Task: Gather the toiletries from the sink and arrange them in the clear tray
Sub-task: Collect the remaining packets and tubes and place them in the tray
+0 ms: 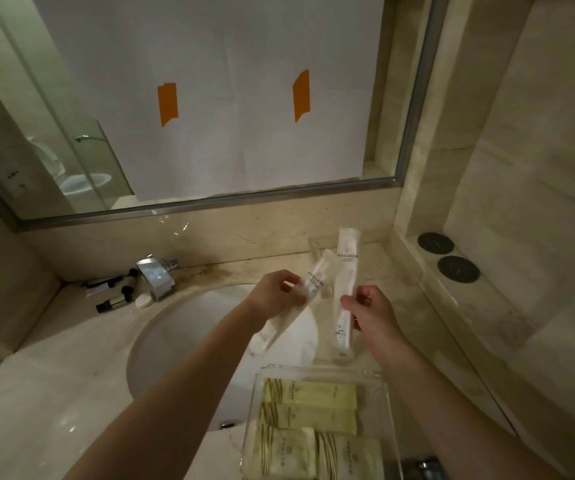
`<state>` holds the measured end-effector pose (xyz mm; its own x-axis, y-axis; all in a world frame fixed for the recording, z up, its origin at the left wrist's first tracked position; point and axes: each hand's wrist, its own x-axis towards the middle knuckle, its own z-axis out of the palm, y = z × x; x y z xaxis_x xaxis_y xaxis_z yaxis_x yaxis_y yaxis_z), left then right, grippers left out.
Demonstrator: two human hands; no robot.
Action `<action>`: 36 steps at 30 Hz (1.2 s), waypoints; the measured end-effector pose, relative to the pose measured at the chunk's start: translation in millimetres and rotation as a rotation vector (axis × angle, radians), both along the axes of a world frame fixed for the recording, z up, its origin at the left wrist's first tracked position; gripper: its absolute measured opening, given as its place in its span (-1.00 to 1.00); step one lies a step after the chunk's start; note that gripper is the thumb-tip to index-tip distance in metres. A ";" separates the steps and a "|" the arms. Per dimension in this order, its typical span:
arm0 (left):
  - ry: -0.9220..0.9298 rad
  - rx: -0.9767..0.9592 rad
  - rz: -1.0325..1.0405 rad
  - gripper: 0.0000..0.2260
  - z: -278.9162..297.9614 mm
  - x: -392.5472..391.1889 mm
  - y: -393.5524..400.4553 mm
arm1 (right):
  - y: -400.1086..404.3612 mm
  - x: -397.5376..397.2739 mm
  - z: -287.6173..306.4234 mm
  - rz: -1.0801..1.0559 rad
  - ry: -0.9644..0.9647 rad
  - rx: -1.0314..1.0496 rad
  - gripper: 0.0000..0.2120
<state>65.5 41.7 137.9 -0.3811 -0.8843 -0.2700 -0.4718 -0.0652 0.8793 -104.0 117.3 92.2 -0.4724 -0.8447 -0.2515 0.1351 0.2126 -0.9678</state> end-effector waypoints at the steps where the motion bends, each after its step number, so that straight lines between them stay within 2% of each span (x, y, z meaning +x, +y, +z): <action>1: -0.077 -0.019 -0.058 -0.75 -3.8 -0.5 1.7 | 4.0 -3.2 -1.5 -0.013 0.014 0.007 -0.82; 5: -0.259 -0.025 -0.259 -0.69 -29.3 -6.4 10.2 | 20.4 -18.0 -5.7 -0.042 0.087 0.063 -0.77; 9: -0.404 -0.019 -0.406 -0.66 -58.2 -18.7 23.5 | 42.4 -32.0 -17.5 -0.132 0.201 0.114 -0.88; 12: -0.522 -0.049 -0.513 -0.65 -81.3 -27.4 33.9 | 59.8 -43.4 -25.6 -0.180 0.197 0.152 -0.88; 17: -0.617 -0.088 -0.621 -0.68 -107.7 -42.5 53.2 | 77.3 -53.7 -40.0 -0.174 0.189 0.206 -0.85; 25: -0.750 -0.395 -0.643 -0.72 -135.9 -46.6 73.8 | 84.8 -49.0 -58.7 -0.167 0.160 0.245 -0.90; 30: -0.728 -0.595 -0.555 -0.71 -137.1 -40.0 75.7 | 79.5 -36.6 -64.7 -0.128 0.099 0.265 -0.85; 33: -0.730 -0.615 -0.512 -0.66 -131.0 -32.8 69.2 | 75.6 -28.3 -67.3 -0.109 0.039 0.283 -0.81; 36: -0.770 -0.518 -0.504 -0.74 -126.5 -17.5 60.9 | 73.8 -16.1 -67.5 -0.093 -0.033 0.276 -0.78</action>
<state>48.0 102.6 11.3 -0.6228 -0.7478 -0.2300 -0.7823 0.5914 0.1953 -120.0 191.0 24.7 -0.5322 -0.6956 -0.4826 0.1968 0.4527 -0.8697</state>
